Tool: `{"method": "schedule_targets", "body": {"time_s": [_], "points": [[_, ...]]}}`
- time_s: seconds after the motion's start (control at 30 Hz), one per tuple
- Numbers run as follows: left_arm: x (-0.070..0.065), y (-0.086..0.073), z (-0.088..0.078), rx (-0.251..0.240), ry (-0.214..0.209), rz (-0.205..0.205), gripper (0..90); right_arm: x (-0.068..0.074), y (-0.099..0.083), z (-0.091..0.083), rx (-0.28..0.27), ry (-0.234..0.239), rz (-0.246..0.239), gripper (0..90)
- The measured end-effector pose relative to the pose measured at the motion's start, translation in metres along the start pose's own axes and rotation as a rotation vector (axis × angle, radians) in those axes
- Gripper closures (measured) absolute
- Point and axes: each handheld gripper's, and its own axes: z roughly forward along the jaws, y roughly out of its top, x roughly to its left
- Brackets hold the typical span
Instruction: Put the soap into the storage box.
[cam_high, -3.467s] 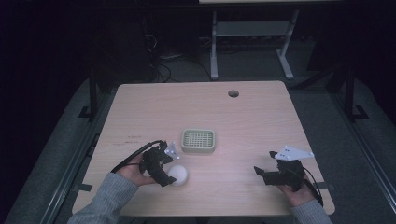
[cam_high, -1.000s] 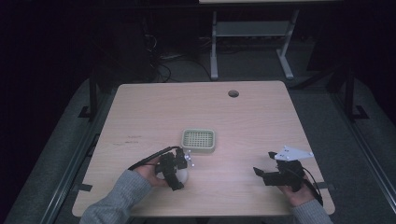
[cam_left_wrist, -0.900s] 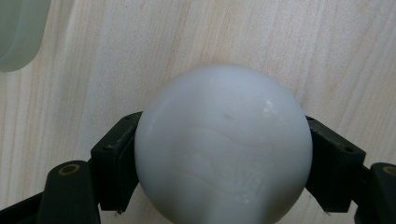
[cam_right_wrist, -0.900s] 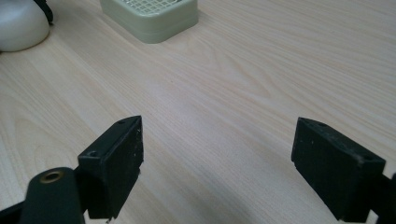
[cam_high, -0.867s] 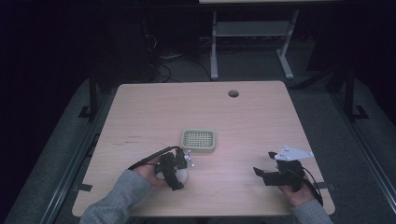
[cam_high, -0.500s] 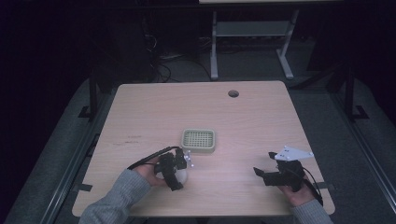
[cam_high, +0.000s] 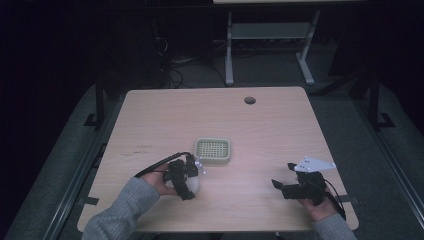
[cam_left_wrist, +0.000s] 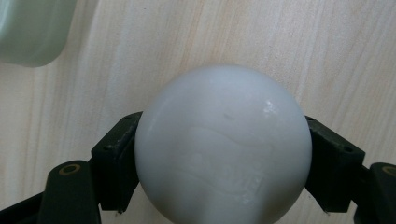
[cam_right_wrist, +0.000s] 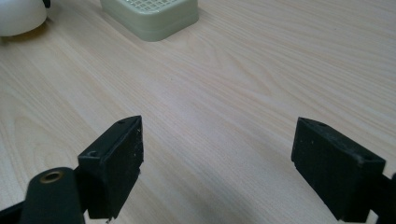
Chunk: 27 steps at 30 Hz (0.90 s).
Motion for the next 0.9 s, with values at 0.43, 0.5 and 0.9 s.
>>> {"method": "schedule_targets", "body": {"time_s": [0.43,0.5,0.9], "points": [[0.008,0.005,-0.009,-0.003,-0.001,-0.002,23.0,0.0,0.0,0.0,0.003,0.003,0.004,16.2],[0.009,0.006,-0.01,-0.001,0.0,0.0,23.0,0.0,0.0,0.0,0.004,0.003,0.003,16.2],[0.019,0.016,-0.026,-0.001,0.011,0.0,23.0,0.0,0.001,0.001,0.005,0.004,0.001,16.3]]}}
